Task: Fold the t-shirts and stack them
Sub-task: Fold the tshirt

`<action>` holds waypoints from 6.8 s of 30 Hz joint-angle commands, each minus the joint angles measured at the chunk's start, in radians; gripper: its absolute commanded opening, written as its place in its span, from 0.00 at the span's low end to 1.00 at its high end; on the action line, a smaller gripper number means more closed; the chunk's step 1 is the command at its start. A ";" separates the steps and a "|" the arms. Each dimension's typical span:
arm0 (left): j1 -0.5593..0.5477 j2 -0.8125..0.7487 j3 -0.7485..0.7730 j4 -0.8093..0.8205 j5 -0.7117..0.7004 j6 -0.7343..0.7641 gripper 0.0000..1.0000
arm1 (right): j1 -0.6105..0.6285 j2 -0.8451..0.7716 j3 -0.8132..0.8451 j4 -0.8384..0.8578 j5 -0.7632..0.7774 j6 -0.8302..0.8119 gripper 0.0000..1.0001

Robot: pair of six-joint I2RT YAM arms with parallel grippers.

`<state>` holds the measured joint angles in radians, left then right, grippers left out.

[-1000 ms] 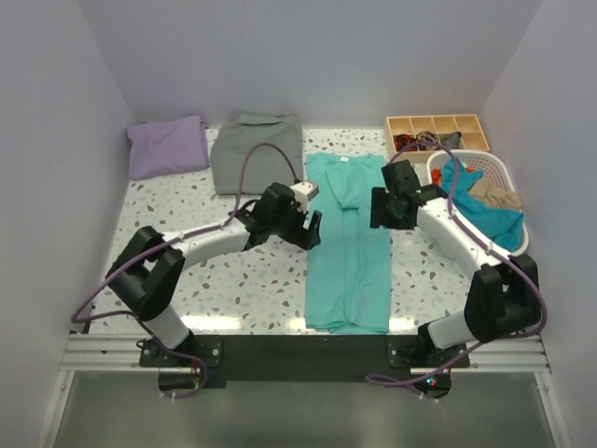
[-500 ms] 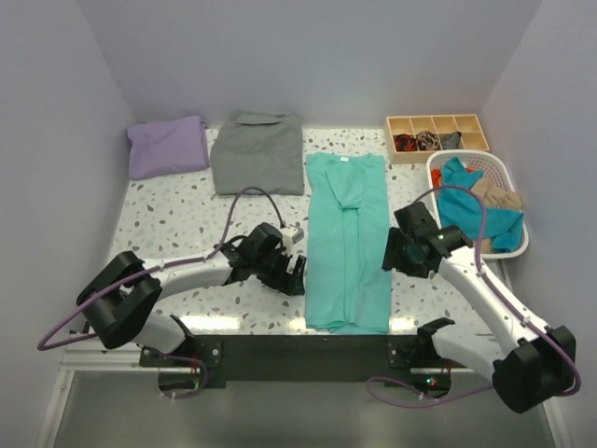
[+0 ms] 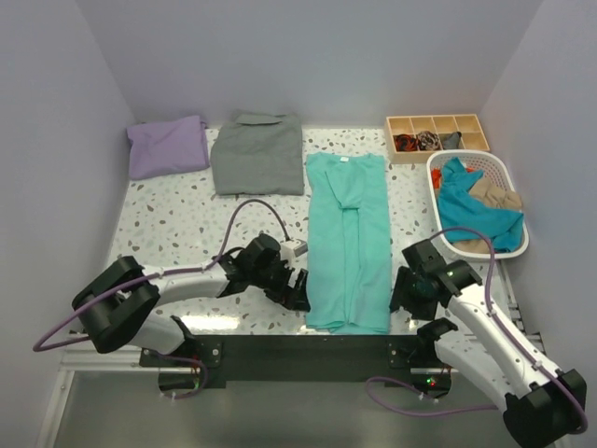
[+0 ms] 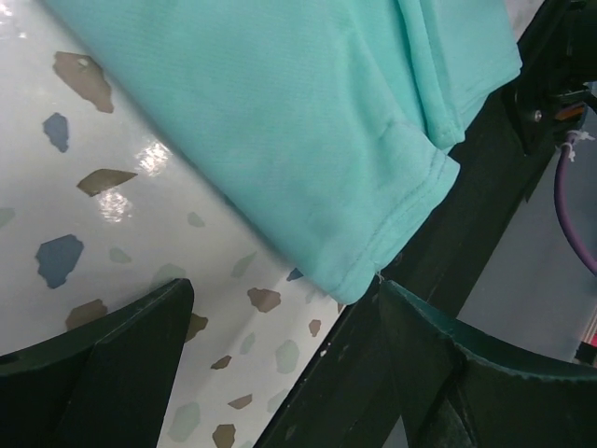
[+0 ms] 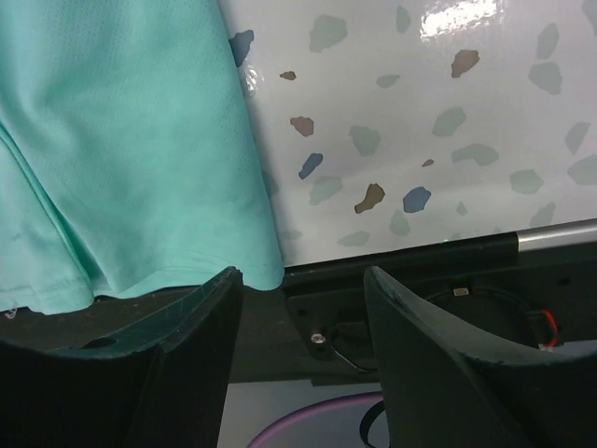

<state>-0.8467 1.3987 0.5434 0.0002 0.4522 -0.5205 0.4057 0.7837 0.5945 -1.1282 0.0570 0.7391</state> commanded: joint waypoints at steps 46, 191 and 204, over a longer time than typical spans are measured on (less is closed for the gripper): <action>-0.164 0.194 0.016 0.100 -0.046 -0.107 0.03 | 0.004 0.219 -0.145 0.354 -0.249 -0.061 0.17; 0.147 0.655 0.989 -0.318 -0.041 0.309 0.61 | -0.062 0.744 0.433 0.510 -0.134 -0.284 0.59; 0.221 0.721 1.079 -0.289 -0.176 0.338 0.61 | -0.085 0.978 0.677 0.544 0.084 -0.356 0.61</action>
<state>-0.6518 2.0918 1.5761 -0.3206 0.3428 -0.1989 0.3397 1.7058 1.1656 -0.6090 0.0574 0.4210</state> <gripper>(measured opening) 0.611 0.602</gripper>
